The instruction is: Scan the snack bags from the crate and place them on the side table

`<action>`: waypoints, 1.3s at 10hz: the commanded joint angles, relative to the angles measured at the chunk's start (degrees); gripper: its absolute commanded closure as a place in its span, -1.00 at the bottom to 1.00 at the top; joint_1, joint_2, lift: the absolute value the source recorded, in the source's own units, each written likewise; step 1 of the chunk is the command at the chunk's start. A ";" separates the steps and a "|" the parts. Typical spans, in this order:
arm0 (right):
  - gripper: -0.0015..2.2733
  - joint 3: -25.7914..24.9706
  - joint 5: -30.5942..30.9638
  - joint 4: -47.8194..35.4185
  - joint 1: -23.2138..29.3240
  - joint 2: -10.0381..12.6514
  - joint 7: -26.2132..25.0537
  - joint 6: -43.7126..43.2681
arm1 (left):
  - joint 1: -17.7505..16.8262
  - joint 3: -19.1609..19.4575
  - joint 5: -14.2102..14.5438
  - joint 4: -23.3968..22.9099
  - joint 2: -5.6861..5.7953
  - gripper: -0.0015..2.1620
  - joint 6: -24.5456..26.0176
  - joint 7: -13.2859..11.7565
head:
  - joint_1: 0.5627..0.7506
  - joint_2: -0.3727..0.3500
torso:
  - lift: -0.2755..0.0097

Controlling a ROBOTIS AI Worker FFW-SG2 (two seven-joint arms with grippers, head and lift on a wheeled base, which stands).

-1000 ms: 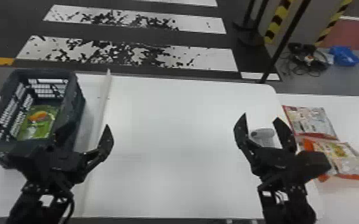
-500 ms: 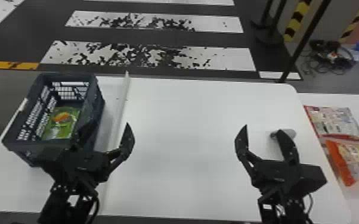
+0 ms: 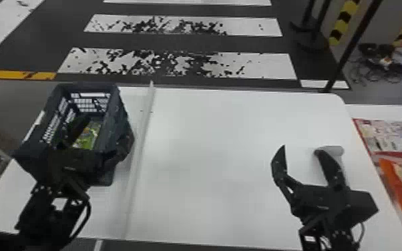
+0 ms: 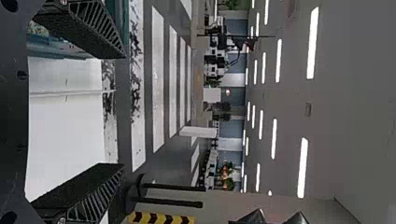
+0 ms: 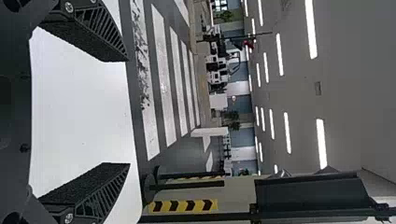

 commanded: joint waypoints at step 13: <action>-0.92 1.51 -0.09 1.93 -2.00 -0.63 0.62 1.44 | -22.43 10.51 -8.45 18.06 16.51 -0.96 30.73 -30.84 | 0.41 0.69 | 0.58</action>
